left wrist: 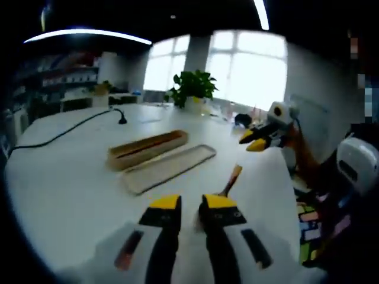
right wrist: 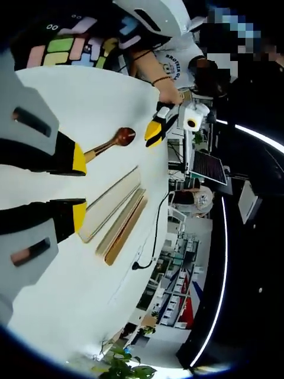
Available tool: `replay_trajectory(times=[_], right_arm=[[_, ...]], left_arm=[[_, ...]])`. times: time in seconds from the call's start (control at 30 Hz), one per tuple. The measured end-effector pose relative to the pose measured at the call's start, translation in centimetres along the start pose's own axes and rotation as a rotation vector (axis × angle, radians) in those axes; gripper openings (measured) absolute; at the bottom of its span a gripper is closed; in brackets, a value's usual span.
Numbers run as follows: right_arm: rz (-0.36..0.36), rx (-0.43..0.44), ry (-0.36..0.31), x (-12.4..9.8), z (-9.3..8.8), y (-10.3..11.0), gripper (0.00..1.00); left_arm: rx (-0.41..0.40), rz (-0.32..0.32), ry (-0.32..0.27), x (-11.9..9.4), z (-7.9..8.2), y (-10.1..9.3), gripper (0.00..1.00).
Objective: Arrange the utensils inside the cutlery case until each visible utensil rests in its matching compartment.
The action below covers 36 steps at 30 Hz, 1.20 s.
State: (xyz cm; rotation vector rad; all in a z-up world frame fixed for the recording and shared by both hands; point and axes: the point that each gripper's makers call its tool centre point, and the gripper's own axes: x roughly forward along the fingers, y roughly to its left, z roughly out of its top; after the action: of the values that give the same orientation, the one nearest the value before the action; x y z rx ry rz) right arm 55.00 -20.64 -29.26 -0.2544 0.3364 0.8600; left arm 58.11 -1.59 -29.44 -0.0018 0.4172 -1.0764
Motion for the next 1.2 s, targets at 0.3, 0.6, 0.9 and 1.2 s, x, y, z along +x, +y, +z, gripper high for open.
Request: replay_trajectory(times=[0.3, 0.6, 0.9, 1.2], right_arm=[[0.026, 0.034, 0.004, 0.5, -1.2, 0.8, 0.14], [0.024, 0.063, 0.006, 1.1, -2.3, 1.1, 0.14], [-0.008, 0.079, -0.019, 1.1, -1.8, 0.5, 0.14], [-0.017, 0.065, 0.003, 1.0, -1.9, 0.2, 0.13]], left_arm=[[-0.094, 0.025, -0.034, -0.9, -1.2, -1.0, 0.15], [-0.065, -0.006, -0.007, -0.9, -1.4, -2.7, 0.17], [-0.047, -0.025, 0.028, -0.2, -2.3, -2.2, 0.17], [-0.075, 0.0, 0.05, 0.1, -3.2, -1.2, 0.17]])
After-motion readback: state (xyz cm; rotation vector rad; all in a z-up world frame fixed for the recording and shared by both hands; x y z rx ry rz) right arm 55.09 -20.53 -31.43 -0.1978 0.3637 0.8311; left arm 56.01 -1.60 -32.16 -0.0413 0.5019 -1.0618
